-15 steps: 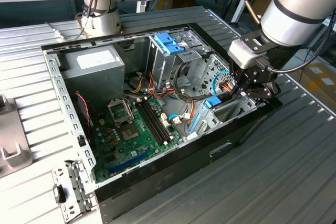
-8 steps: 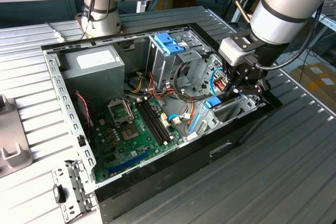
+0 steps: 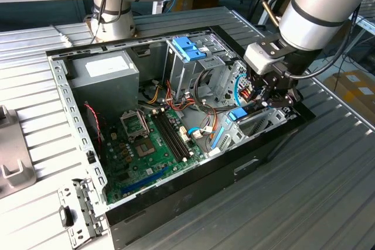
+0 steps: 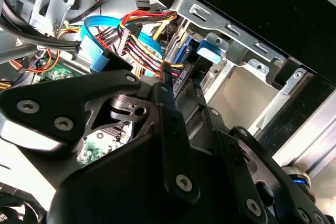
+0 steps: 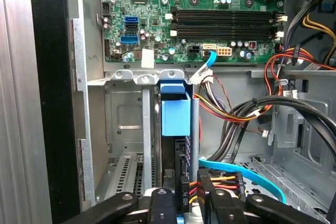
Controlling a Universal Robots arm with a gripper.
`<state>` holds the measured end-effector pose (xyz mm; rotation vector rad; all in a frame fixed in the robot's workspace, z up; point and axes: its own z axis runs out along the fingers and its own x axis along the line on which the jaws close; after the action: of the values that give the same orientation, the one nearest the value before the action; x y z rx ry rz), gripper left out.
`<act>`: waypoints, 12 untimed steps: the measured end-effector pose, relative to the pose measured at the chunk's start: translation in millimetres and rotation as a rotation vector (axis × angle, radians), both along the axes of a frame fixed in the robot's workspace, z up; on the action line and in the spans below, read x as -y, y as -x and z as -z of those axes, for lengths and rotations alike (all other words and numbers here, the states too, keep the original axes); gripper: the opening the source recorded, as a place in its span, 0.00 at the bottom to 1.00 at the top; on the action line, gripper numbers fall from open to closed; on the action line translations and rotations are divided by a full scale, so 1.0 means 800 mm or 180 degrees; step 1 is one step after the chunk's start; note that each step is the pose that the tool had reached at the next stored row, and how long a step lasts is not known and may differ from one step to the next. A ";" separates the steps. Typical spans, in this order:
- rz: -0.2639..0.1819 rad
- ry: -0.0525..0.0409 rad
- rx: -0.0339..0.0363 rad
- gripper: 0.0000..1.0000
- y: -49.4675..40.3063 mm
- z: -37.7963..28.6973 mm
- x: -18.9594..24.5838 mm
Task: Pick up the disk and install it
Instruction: 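Insert the first disk wire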
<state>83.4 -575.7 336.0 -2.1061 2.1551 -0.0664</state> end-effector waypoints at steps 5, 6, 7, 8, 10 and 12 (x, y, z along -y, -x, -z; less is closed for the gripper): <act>0.0000 0.0001 0.0000 0.31 0.000 -0.0031 0.0000; 0.0000 0.0000 0.0000 0.31 0.000 -0.0056 0.0000; 0.0000 0.0000 0.0000 0.31 0.000 -0.0084 0.0000; 0.0000 0.0000 0.0000 0.31 0.000 -0.0134 0.0000; 0.0000 0.0000 0.0000 0.31 0.000 -0.0184 -0.0002; 0.0000 0.0000 0.0000 0.29 0.000 -0.0189 -0.0006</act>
<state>83.6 -575.2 351.2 -2.1062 2.1552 -0.0665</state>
